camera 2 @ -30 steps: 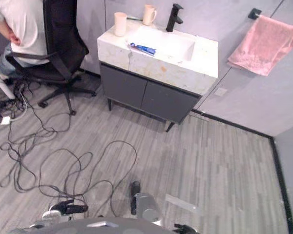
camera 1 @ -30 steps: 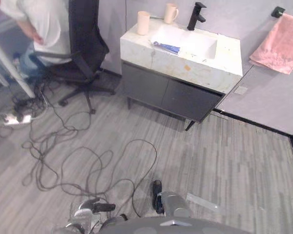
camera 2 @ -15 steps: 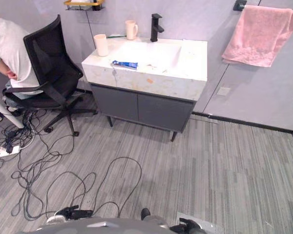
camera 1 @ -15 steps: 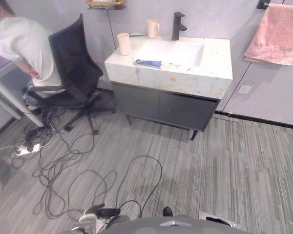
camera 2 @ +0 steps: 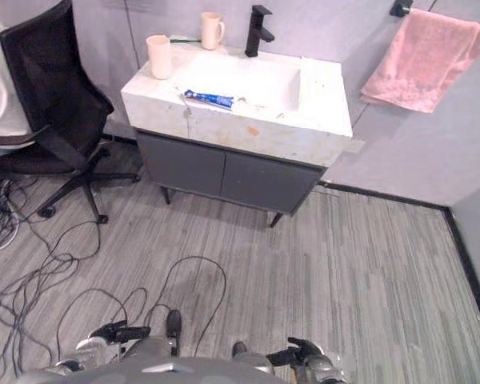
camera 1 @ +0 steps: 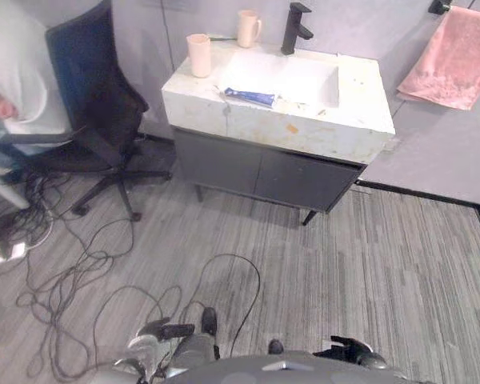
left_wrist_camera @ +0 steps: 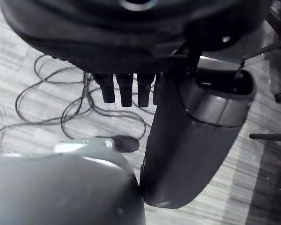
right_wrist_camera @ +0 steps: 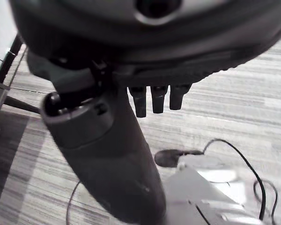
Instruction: Organize the bathroom.
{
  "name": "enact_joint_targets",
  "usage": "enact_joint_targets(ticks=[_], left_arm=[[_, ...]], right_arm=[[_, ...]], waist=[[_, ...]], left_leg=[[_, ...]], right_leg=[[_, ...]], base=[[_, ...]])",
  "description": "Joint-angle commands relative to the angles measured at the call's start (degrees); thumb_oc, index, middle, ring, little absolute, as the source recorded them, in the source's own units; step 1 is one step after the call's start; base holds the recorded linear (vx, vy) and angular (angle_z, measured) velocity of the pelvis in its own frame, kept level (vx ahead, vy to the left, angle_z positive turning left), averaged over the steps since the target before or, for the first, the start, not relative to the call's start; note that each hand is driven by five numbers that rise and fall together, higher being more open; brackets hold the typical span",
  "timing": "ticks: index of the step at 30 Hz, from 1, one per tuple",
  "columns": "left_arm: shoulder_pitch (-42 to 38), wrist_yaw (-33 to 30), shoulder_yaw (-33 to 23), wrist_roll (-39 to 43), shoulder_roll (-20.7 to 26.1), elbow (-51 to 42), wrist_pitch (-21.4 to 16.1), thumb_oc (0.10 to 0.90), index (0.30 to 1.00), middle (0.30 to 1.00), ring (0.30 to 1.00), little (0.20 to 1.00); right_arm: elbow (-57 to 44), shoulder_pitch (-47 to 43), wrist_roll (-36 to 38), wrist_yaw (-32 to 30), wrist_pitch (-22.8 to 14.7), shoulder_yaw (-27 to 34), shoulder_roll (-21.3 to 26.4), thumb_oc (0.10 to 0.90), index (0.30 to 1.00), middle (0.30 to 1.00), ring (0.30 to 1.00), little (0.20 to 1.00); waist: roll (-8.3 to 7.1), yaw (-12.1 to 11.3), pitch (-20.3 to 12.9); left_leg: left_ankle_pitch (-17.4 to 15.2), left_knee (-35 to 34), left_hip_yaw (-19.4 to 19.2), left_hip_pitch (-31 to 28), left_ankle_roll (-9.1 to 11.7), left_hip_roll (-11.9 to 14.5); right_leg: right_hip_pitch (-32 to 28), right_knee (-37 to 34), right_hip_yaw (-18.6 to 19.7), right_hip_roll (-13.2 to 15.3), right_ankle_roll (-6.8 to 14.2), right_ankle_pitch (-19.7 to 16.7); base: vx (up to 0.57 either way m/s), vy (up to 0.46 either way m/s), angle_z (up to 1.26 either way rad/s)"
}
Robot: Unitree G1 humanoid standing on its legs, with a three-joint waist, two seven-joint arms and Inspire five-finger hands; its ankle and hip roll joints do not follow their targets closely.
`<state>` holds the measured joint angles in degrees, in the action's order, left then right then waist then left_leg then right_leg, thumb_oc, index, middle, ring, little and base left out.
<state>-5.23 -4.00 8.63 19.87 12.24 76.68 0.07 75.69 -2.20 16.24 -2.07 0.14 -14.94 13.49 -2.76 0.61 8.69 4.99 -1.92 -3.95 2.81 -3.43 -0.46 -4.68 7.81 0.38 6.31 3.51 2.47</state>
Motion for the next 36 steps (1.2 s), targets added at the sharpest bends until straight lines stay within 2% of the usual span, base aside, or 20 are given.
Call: enact_joint_targets(ticks=[1, 4, 6, 7, 8, 10, 12, 13, 16, 18, 19, 21, 22, 24, 25, 26, 27, 29, 30, 36], left_arm=[[2.5, -0.8, 2.6, -2.2, -0.4, 2.1, 0.0, 0.800, 0.900, 0.900, 0.900, 0.900], [2.1, -0.7, 3.3, -2.2, -0.1, 2.3, -0.8, 0.800, 0.900, 0.900, 0.900, 0.900], [1.9, -0.4, 3.8, -1.5, 1.2, 1.0, -2.1, 0.800, 0.900, 0.900, 0.900, 0.900], [1.9, -0.3, 3.9, -1.7, 1.3, 0.9, -2.1, 0.800, 0.900, 0.900, 0.900, 0.900], [2.0, -0.2, 4.2, -1.9, 1.6, 0.5, -2.8, 0.800, 0.900, 0.900, 0.900, 0.900], [2.3, -0.4, 4.7, -1.6, 1.8, -0.1, -4.1, 0.800, 0.900, 0.900, 0.900, 0.900], [2.0, -1.2, 4.9, -2.6, 2.0, -0.2, -4.2, 0.800, 0.900, 0.900, 0.900, 0.900], [1.6, -1.5, 5.0, -2.9, 2.2, -0.1, -4.1, 0.800, 0.900, 0.900, 0.900, 0.900], [1.4, -2.1, 4.8, -1.5, 1.9, -0.1, -4.4, 0.800, 0.900, 0.900, 0.900, 0.900], [1.4, -2.4, 4.3, -1.2, 1.6, -0.3, -4.6, 0.800, 0.900, 0.900, 0.900, 0.900], [1.4, -3.0, 4.0, -1.7, 1.4, -0.2, -5.4, 0.800, 0.900, 0.900, 0.900, 0.900], [1.5, -4.2, 3.4, 0.8, 0.9, -0.2, -6.5, 0.800, 0.900, 0.900, 0.900, 0.900], [1.5, -4.2, 3.4, 0.8, 0.9, -0.2, -6.5, 0.800, 0.900, 0.900, 0.900, 0.900], [1.4, -5.0, 2.5, 1.1, 0.6, -0.3, -6.8, 0.800, 0.900, 0.900, 0.900, 0.900], [1.4, -4.8, 2.4, 1.2, 0.5, -0.4, -6.7, 0.800, 0.900, 0.900, 0.900, 0.900], [1.4, -4.8, 2.3, 0.8, 0.4, -0.5, -6.7, 0.800, 0.900, 0.900, 0.900, 0.900], [1.6, -5.0, 2.5, 0.9, 0.0, -0.7, -6.8, 0.800, 0.900, 0.900, 0.900, 0.900], [1.9, -5.3, 2.9, 1.4, -0.5, -0.9, -6.7, 0.800, 0.900, 0.900, 0.900, 0.900], [1.9, -5.4, 2.9, 1.2, -0.7, -0.9, -6.5, 0.800, 0.900, 0.900, 0.900, 0.900], [1.2, -10.0, 4.3, 1.4, -1.0, -1.0, -7.3, 0.800, 0.900, 0.900, 0.900, 0.900]], right_arm=[[-1.7, -0.5, -1.0, 0.2, 0.0, -1.4, 0.9, 0.800, 0.900, 0.900, 0.900, 0.900], [-2.0, -0.7, -0.5, 0.3, 0.0, -1.8, 0.9, 0.800, 0.900, 0.900, 0.900, 0.900], [-2.7, 0.1, -2.0, 0.5, -0.5, -2.1, 0.4, 0.800, 0.900, 0.900, 0.900, 0.900], [-2.7, 0.2, -2.0, 0.5, -0.6, -2.2, 0.4, 0.800, 0.900, 0.900, 0.900, 0.900], [-3.0, 0.6, -1.5, 0.3, -1.1, -2.4, 0.3, 0.800, 0.900, 0.900, 0.900, 0.900], [-2.9, 1.2, -2.0, 0.5, -1.7, -2.5, 0.3, 0.800, 0.900, 0.900, 0.900, 0.900], [-3.0, 1.4, -1.7, 0.8, -0.8, -2.8, 0.2, 0.800, 0.900, 0.900, 0.900, 0.900], [-2.9, 1.4, -1.1, 0.8, -0.1, -2.9, 0.2, 0.800, 0.900, 0.900, 0.900, 0.900], [-1.9, 1.4, 0.1, 1.2, -0.4, -2.6, 0.5, 0.800, 0.900, 0.900, 0.900, 0.900], [-1.8, 1.7, 0.3, 1.1, -0.5, -2.2, 0.8, 0.800, 0.900, 0.900, 0.900, 0.900], [-2.0, 1.8, 0.5, 0.9, -0.4, -2.1, 0.8, 0.800, 0.900, 0.900, 0.900, 0.900], [-2.6, 2.3, 0.5, 1.0, -0.7, -2.1, 1.1, 0.800, 0.900, 0.900, 0.900, 0.900], [-2.6, 2.3, 0.5, 1.0, -0.7, -2.1, 1.1, 0.800, 0.900, 0.900, 0.900, 0.900], [-3.4, 2.1, -0.1, 0.6, -0.4, -2.3, 1.3, 0.800, 0.900, 0.900, 0.900, 0.900], [-3.4, 1.8, 0.4, 0.4, -0.1, -2.4, 1.4, 0.800, 0.900, 0.900, 0.900, 0.900], [-3.3, 1.6, 1.0, 0.3, -0.1, -2.4, 1.5, 0.800, 0.900, 0.900, 0.900, 0.900], [-2.8, 0.9, 0.3, 0.4, -0.2, -2.2, 1.4, 0.800, 0.900, 0.900, 0.900, 0.900], [-1.9, 0.3, -0.1, 0.2, -0.6, -2.4, 1.2, 0.800, 0.900, 0.900, 0.900, 0.900], [-1.6, 0.2, 0.2, -0.1, -0.6, -2.5, 1.2, 0.800, 0.900, 0.900, 0.900, 0.900], [-0.1, 0.8, 1.7, -1.1, -0.2, -1.9, 0.6, 0.800, 0.900, 0.900, 0.900, 0.900]], waist=[[1.48, 0.3, -0.5], [1.87, 0.8, 0.1], [0.56, 1.8, 0.5], [0.54, 1.9, 0.7], [-0.13, 2.1, 0.6], [-1.12, 3.1, 0.7], [-1.45, 3.6, 0.6], [-1.44, 3.6, 0.1], [-1.29, 3.7, -0.9], [-0.93, 4.0, -1.9], [-0.58, 4.1, -2.4], [-0.57, 3.9, -2.7], [-0.57, 3.9, -2.7], [-1.26, 3.1, -2.4], [-1.42, 2.7, -2.1], [-1.50, 2.5, -2.0], [-1.49, 2.2, -1.8], [-0.82, 1.9, -1.7], [-0.65, 2.0, -1.7], [0.77, 2.8, -3.0]], left_leg=[[-1.5, 2.6, 2.6, 0.5, -0.4, -0.8], [-2.5, 2.9, 3.1, -1.9, -0.6, -1.1], [-4.4, 1.9, 2.7, -5.8, -0.1, -2.5], [-4.6, 1.8, 2.8, -6.2, -0.1, -2.5], [-5.6, 1.3, 2.5, -7.0, 0.0, -3.2], [-8.6, 0.9, 2.0, -9.8, 0.1, -4.4], [-10.5, 1.0, 1.9, -11.7, -0.1, -4.6], [-10.6, 1.0, 1.9, -12.1, -0.1, -4.4], [-10.0, 2.6, 2.5, -12.1, 0.5, -4.2], [-8.7, 5.3, 2.5, -11.7, 1.5, -3.6], [-6.8, 7.5, 2.4, -11.3, 2.5, -3.1], [-1.8, 16.0, 3.4, -7.8, 4.6, -3.3], [-1.8, 16.0, 3.4, -7.8, 4.6, -3.3], [0.0, 23.3, 4.8, -2.7, 5.5, -4.1], [-0.3, 23.5, 4.7, -1.0, 5.2, -3.7], [-0.5, 23.2, 4.7, -0.4, 5.0, -3.5], [-2.4, 19.6, 3.8, -0.3, 4.1, -2.9], [-3.1, 10.8, 2.6, -0.7, 3.3, -1.5], [-3.8, 9.1, 2.3, -0.9, 3.0, -1.6], [-3.9, -0.2, 2.4, -6.4, 2.7, -1.5]], right_leg=[[8.6, 21.6, -1.4, -1.7, 2.4, -8.3], [11.3, 21.4, -2.9, -0.8, 2.0, -8.4], [11.1, 4.8, -6.2, -0.6, 2.5, -7.5], [10.9, 3.7, -6.5, -0.7, 2.6, -7.5], [11.9, -1.9, -7.8, -0.7, 3.2, -8.6], [14.7, -10.3, -10.7, -1.3, 4.7, -14.1], [16.4, -9.7, -10.8, -1.4, 4.6, -15.9], [15.3, -10.6, -11.0, -1.6, 4.0, -15.1], [13.2, -9.4, -10.1, -2.6, 2.6, -14.1], [11.0, -10.2, -9.6, -3.3, 1.6, -13.2], [10.0, -10.7, -9.5, -3.9, 0.8, -12.6], [7.3, -11.7, -8.8, -4.6, -0.6, -11.4], [7.3, -11.7, -8.8, -4.6, -0.6, -11.4], [5.7, -12.2, -7.8, -4.3, -1.2, -10.9], [4.9, -12.1, -7.0, -4.3, -1.2, -10.4], [4.6, -12.1, -6.6, -4.3, -1.3, -10.1], [3.8, -12.2, -5.2, -4.4, -1.1, -9.5], [2.9, -12.1, -3.6, -5.1, -1.0, -8.6], [2.8, -11.9, -3.4, -5.2, -0.9, -8.3], [3.7, -12.2, -5.3, -4.7, 0.2, -9.1]], base=[[0.31, 0.186, -0.37], [0.28, 0.075, 0.20], [0.43, -0.059, 0.32], [0.35, -0.097, 0.18], [0.27, -0.076, 0.08], [0.39, -0.114, 0.00], [0.36, -0.140, -0.13], [0.33, -0.145, -0.10], [0.23, -0.093, 0.03], [0.25, -0.079, 0.09], [0.20, -0.065, 0.24], [0.17, -0.072, 0.15], [0.12, -0.066, -0.33], [0.09, -0.037, -0.53], [0.09, -0.011, -0.42], [0.10, 0.027, -0.32], [0.10, 0.062, -0.19], [0.10, 0.099, -0.24], [0.07, 0.102, -0.34], [0.03, 0.088, -0.23]])
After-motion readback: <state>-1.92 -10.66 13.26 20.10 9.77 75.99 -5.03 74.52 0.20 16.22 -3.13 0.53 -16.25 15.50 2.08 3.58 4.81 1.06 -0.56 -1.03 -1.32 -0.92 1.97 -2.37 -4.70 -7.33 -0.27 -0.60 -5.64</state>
